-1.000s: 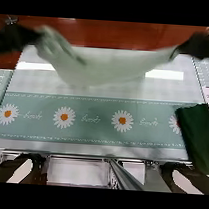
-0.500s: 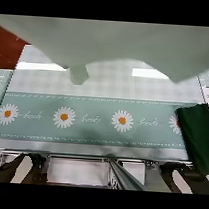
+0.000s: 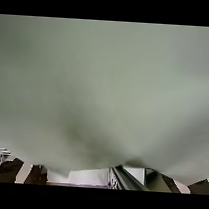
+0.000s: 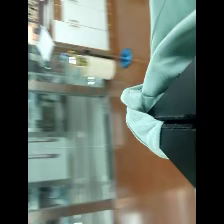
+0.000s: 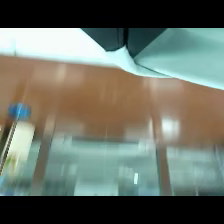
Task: Fold the shirts.
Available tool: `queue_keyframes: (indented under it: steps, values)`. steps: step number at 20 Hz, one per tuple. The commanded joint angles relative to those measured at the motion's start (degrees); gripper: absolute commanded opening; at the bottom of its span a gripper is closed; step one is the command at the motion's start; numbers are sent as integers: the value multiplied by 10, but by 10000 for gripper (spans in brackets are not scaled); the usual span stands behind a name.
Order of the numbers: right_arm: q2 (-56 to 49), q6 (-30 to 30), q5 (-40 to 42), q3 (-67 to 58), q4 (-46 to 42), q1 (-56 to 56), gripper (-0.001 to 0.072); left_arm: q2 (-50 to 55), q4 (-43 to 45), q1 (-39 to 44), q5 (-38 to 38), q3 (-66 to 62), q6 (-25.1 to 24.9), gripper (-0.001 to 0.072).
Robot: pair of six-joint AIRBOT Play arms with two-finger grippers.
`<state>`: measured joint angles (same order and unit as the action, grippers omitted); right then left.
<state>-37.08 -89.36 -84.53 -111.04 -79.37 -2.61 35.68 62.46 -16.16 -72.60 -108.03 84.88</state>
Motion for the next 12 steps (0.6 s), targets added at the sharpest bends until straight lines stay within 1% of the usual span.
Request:
queue_keyframes:
  steps: [1,2,4,6,10,12]
  values:
    - [3,0,-7,132,35,0,16,-1,2,11,-12,126,9,24]
    - [3,0,15,191,49,0,17,3,-14,11,-2,181,6,24]
    - [-6,2,72,299,59,0,17,25,-59,12,54,299,-19,24]
    - [-49,3,120,362,58,0,16,68,-64,32,118,372,-22,24]
    - [-205,9,221,368,70,0,16,214,-59,112,219,384,-22,24]
    - [-282,-5,271,363,75,0,16,283,-59,149,254,377,-21,24]
